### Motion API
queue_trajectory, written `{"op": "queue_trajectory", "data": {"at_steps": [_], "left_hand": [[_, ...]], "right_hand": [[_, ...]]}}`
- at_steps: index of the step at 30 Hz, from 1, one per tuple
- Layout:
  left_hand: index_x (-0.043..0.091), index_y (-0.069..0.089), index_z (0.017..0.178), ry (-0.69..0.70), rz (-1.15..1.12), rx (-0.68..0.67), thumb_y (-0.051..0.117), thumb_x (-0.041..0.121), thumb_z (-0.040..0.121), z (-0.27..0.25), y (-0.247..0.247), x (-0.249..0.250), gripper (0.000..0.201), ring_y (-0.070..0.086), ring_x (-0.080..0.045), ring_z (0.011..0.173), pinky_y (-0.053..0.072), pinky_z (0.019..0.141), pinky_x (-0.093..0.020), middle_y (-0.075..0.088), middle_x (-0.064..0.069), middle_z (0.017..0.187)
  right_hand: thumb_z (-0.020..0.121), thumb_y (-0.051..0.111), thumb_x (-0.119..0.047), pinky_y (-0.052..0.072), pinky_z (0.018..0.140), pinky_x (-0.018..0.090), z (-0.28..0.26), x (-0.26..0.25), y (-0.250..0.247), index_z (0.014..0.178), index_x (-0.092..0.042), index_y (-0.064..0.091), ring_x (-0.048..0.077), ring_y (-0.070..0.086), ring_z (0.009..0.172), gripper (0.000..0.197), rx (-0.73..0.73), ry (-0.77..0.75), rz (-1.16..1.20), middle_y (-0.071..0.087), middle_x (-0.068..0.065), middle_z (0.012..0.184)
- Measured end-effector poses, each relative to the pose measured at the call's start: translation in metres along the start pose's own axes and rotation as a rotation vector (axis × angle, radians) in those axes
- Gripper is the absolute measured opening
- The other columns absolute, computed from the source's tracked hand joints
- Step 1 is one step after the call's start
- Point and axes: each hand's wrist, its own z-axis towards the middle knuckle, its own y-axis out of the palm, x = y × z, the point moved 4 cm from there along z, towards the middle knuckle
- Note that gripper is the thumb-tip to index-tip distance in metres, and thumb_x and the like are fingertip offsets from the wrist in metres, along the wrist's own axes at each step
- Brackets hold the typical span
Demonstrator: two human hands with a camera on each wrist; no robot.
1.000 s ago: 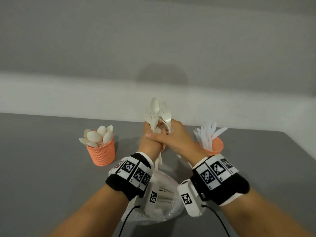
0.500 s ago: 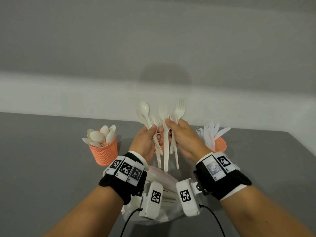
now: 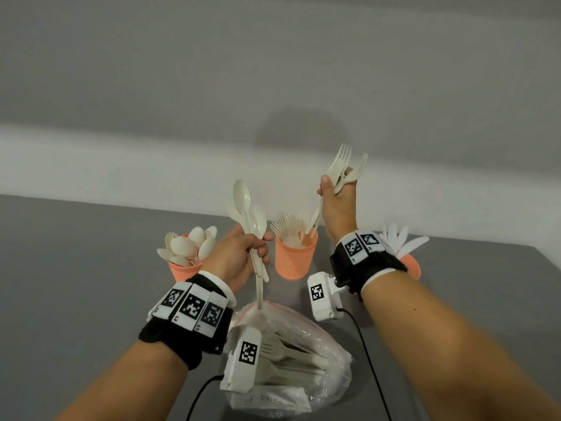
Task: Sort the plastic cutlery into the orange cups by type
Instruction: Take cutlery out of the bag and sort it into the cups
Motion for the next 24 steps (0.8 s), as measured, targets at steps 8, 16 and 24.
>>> {"op": "queue_trajectory", "data": {"at_steps": [8, 16, 24], "left_hand": [[0.017, 0.045, 0.102, -0.004, 0.058, -0.096, 0.041, -0.003, 0.093, 0.002, 0.001, 0.005, 0.022, 0.06, -0.012, 0.047, 0.049, 0.046, -0.019, 0.073, -0.004, 0.074], [0.017, 0.035, 0.132, 0.088, 0.31, 0.016, 0.045, -0.006, 0.09, 0.018, 0.001, -0.003, 0.049, 0.044, -0.006, 0.042, 0.039, 0.042, -0.018, 0.059, -0.008, 0.078], [0.005, 0.035, 0.134, 0.232, 0.552, 0.112, 0.042, -0.009, 0.089, 0.016, 0.015, -0.007, 0.048, 0.057, -0.021, 0.068, 0.044, 0.046, -0.022, 0.058, -0.034, 0.102]], "right_hand": [[0.086, 0.06, -0.009, 0.051, 0.079, 0.027, -0.012, 0.066, 0.021, 0.118, -0.014, 0.042, 0.015, 0.058, 0.085, 0.037, -0.2, 0.213, -0.118, 0.055, 0.0, 0.094], [0.083, 0.066, -0.013, 0.036, 0.078, 0.009, -0.011, 0.0, 0.023, 0.108, -0.015, 0.056, 0.012, 0.051, 0.093, 0.028, -0.14, -0.274, -0.276, 0.05, 0.0, 0.102], [0.07, 0.079, -0.029, 0.036, 0.064, 0.01, -0.06, -0.041, 0.054, 0.093, -0.009, 0.06, -0.002, 0.042, 0.068, 0.037, -0.362, -0.357, -0.457, 0.046, -0.006, 0.084]]}}
